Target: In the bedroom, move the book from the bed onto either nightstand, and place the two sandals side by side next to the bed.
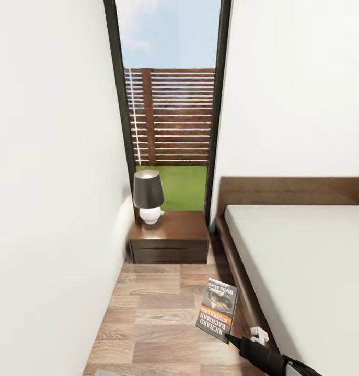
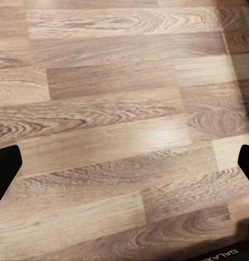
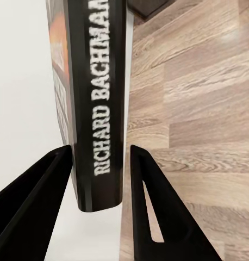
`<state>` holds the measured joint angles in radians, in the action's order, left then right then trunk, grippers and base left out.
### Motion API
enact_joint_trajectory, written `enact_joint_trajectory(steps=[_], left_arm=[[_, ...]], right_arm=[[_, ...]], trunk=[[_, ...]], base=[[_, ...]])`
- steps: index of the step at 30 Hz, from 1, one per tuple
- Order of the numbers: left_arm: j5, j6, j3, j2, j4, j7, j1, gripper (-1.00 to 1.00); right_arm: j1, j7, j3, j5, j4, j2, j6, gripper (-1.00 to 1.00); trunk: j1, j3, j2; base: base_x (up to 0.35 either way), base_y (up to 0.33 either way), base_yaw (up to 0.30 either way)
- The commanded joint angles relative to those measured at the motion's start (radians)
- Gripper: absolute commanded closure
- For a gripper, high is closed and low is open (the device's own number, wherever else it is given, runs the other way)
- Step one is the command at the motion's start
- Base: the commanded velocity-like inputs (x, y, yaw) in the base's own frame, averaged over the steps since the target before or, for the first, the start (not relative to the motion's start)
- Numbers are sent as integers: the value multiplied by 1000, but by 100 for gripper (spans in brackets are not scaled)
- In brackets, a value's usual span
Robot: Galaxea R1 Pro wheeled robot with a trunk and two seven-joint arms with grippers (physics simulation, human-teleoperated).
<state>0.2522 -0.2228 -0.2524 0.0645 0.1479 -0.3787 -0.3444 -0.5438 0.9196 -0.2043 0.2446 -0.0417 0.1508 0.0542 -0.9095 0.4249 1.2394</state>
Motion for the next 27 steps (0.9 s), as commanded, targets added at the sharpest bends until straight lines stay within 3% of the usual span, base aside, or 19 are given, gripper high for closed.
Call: enact_joint_trajectory(steps=[1, 12, 27], left_arm=[[10, -4, -9, 0, -1, -3, -1, -100], [10, -4, -9, 0, -1, -3, -1, -100], [10, -4, -9, 0, -1, -3, -1, -100]], right_arm=[[-1, 3, -3, 7, 0, 0, 6, 100], [-1, 4, -2, 7, 0, 0, 6, 100], [-1, 4, -3, 8, 1, 1, 6, 100]], trunk=[[0, 1, 1], [0, 1, 1], [0, 1, 1]], base=[[178, 0, 0], [67, 0, 62], [292, 0, 2]])
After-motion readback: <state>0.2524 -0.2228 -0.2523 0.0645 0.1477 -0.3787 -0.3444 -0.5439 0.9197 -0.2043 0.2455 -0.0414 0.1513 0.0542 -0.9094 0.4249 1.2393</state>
